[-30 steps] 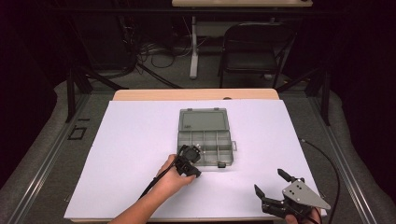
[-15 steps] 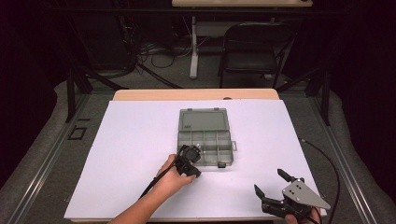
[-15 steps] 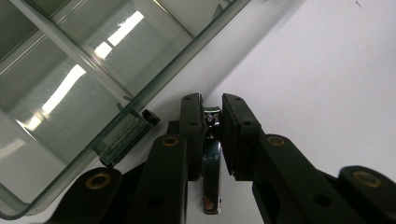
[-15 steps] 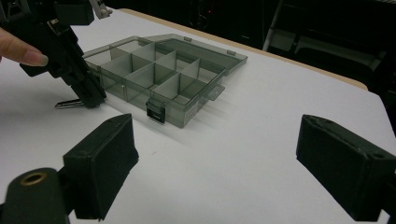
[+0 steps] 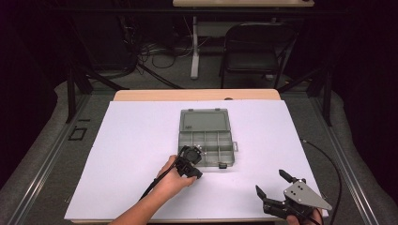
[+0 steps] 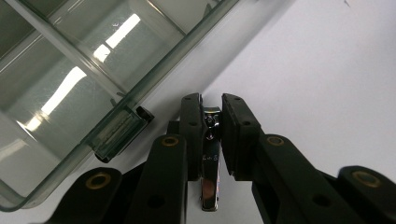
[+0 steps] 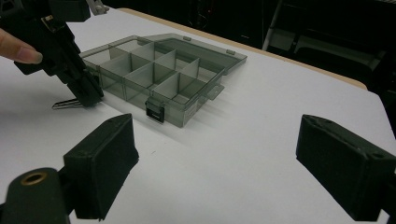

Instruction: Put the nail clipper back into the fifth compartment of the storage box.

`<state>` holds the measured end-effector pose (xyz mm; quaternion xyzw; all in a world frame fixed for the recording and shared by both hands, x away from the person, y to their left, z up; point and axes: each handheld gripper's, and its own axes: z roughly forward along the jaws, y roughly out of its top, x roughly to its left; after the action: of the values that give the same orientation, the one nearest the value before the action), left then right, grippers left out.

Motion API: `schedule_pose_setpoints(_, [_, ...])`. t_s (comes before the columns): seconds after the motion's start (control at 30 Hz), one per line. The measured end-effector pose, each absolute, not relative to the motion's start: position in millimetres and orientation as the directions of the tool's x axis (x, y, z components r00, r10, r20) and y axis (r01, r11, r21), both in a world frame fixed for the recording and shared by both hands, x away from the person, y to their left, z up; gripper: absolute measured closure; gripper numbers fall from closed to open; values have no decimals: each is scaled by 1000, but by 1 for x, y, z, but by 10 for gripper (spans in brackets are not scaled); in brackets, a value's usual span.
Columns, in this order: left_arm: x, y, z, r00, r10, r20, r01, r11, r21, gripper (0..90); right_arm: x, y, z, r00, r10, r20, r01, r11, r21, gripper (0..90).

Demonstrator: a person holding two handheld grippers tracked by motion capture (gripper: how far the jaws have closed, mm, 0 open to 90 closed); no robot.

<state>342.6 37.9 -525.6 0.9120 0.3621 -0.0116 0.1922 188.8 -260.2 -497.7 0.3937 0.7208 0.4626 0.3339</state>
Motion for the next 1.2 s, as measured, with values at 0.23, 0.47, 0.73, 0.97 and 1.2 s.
schedule_pose_setpoints(0.23, [340,39,-522,740,653,-162,662,-662,353,790,189,-260,-498,-466,877,-114,262,260,929,116])
schedule_pose_setpoints(0.47, [337,41,-518,747,644,-167,654,-664,362,793,189,-260,-498,-466,877,-115,261,260,930,116])
schedule_pose_setpoints(0.73, [333,45,-509,748,639,-181,652,-656,381,799,189,-260,-498,-466,877,-118,257,263,930,116])
schedule_pose_setpoints(0.97, [332,50,-502,749,636,-183,648,-648,401,799,189,-260,-498,-465,877,-119,256,262,931,116])
schedule_pose_setpoints(1.2, [330,59,-488,747,638,-187,644,-625,442,799,189,-260,-498,-465,877,-119,255,261,931,116])
